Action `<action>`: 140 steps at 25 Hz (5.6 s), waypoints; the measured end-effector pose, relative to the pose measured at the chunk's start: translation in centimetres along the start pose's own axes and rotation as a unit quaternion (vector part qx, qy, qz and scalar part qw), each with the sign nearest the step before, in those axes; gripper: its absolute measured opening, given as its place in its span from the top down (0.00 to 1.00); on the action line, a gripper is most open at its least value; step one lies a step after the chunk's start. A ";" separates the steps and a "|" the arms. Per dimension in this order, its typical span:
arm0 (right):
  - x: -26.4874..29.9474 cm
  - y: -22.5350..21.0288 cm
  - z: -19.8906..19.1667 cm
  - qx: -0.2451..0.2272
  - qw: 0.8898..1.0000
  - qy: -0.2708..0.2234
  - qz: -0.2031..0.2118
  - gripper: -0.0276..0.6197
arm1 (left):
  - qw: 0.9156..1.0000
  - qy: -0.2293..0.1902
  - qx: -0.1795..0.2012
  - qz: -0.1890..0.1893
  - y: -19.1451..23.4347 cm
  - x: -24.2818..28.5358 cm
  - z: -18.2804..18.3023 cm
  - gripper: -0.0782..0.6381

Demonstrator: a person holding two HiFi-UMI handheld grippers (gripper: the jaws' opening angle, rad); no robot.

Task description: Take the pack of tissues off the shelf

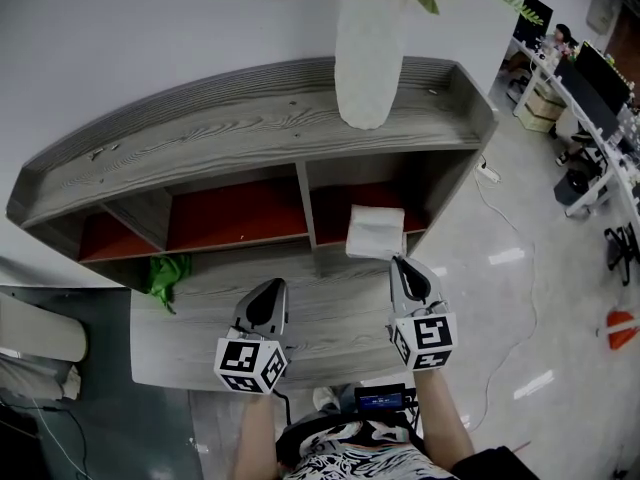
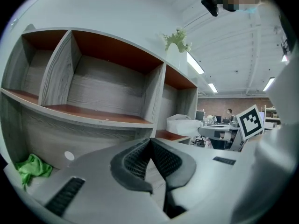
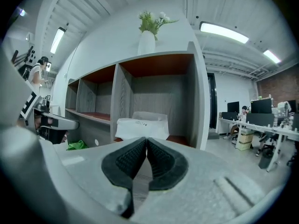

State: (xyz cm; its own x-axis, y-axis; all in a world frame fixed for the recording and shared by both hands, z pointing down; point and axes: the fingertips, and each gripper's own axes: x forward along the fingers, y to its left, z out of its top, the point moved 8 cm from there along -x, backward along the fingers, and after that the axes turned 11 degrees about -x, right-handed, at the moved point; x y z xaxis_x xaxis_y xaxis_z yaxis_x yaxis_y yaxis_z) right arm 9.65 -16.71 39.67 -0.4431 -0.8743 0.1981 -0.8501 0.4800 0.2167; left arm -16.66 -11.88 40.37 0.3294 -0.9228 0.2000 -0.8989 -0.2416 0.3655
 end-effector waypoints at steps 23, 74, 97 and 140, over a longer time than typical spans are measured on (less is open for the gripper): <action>-6.1 2.0 -1.2 -0.006 0.999 -0.024 -0.027 0.94 | 1.000 0.001 0.002 0.006 -0.7 -2.3 -1.5 0.88; -8.4 8.7 -15.7 0.039 0.995 0.071 0.053 0.94 | 0.991 0.127 0.015 0.033 3.1 -1.5 -15.0 0.88; -8.8 11.0 -23.7 0.054 0.983 0.158 0.073 0.94 | 0.984 0.175 0.003 0.035 4.7 -1.6 -20.0 0.88; -9.1 9.0 -16.9 0.052 0.987 0.151 0.008 0.87 | 0.989 0.148 0.004 0.001 1.7 -1.0 -15.3 0.88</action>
State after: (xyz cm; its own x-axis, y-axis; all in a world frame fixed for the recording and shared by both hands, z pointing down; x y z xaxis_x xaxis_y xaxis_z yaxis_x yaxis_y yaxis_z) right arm 10.79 -3.25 55.95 -0.3643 -0.7980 0.4802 -0.8756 0.4691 0.1152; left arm -14.13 -6.76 54.71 0.3971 -0.7951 0.4585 -0.9013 -0.2434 0.3585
